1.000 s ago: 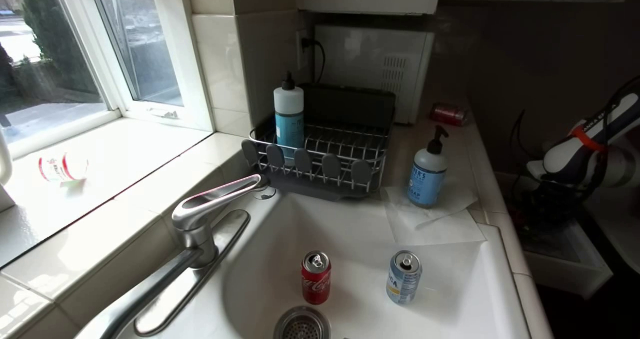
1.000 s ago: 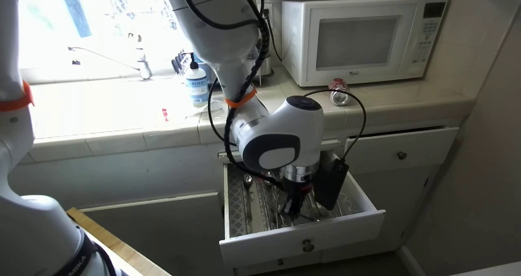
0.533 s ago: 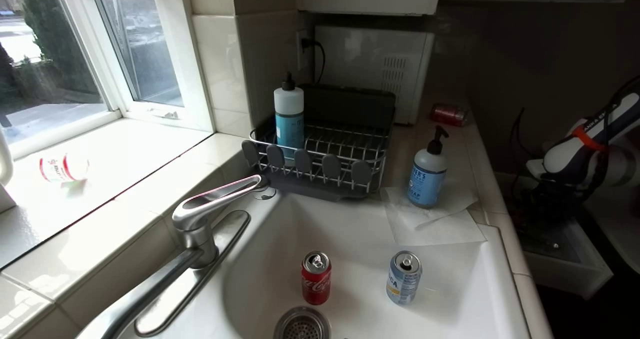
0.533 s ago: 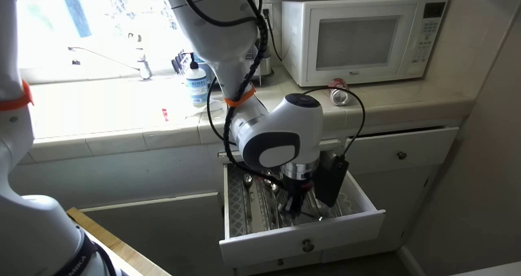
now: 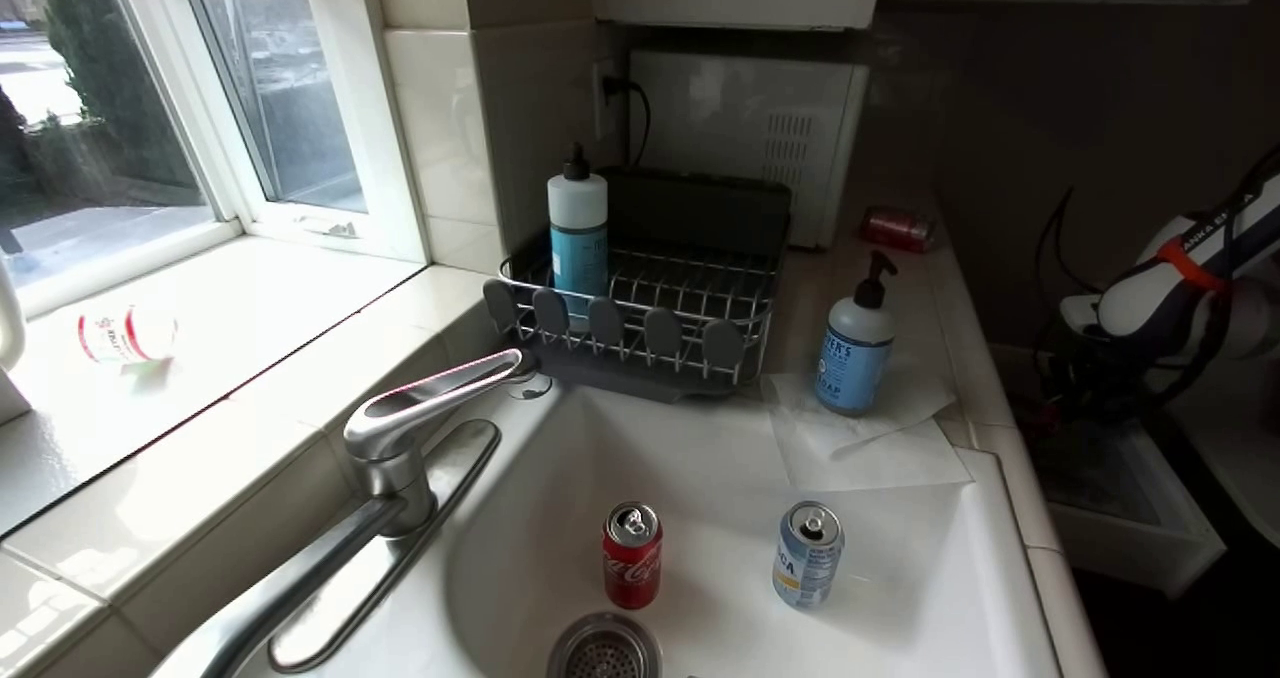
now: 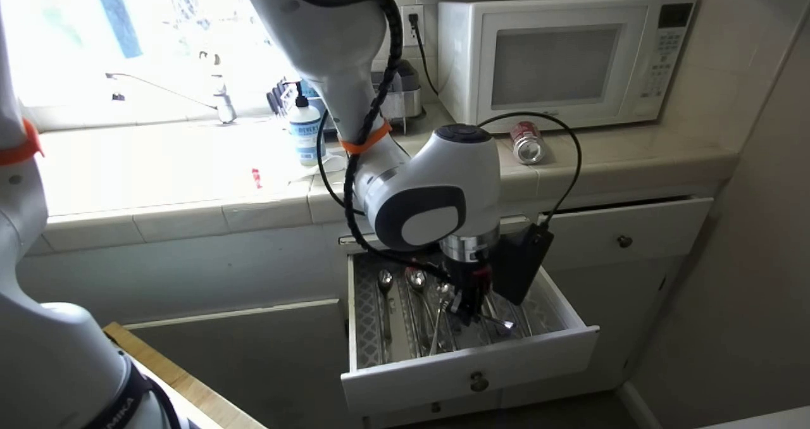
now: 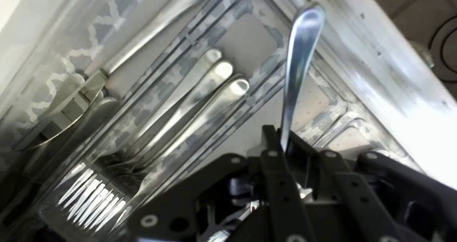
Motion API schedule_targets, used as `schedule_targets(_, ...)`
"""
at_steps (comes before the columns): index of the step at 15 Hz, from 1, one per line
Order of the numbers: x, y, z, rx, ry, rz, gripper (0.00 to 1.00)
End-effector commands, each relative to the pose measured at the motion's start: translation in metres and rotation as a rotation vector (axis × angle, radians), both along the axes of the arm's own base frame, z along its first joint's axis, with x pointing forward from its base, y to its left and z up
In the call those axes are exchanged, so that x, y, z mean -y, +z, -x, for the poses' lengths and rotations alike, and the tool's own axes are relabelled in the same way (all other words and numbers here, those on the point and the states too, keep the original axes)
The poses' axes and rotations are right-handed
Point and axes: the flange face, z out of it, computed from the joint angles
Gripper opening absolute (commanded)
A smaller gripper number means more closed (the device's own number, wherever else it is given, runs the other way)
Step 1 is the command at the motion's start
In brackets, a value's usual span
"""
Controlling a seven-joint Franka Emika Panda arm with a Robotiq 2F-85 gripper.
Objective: Put one fork from the drawer on the counter.
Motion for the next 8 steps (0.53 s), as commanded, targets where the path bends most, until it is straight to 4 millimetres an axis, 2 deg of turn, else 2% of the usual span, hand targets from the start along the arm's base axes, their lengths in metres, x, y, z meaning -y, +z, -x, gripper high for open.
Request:
schedule_targets(1, -0.003, 0.002, 0.009, -0.003, -0.057, 0.057, 0.02)
schedule_targets(8, -0.021, -0.004, 0.013, -0.047, -0.066, 0.120, 0.02)
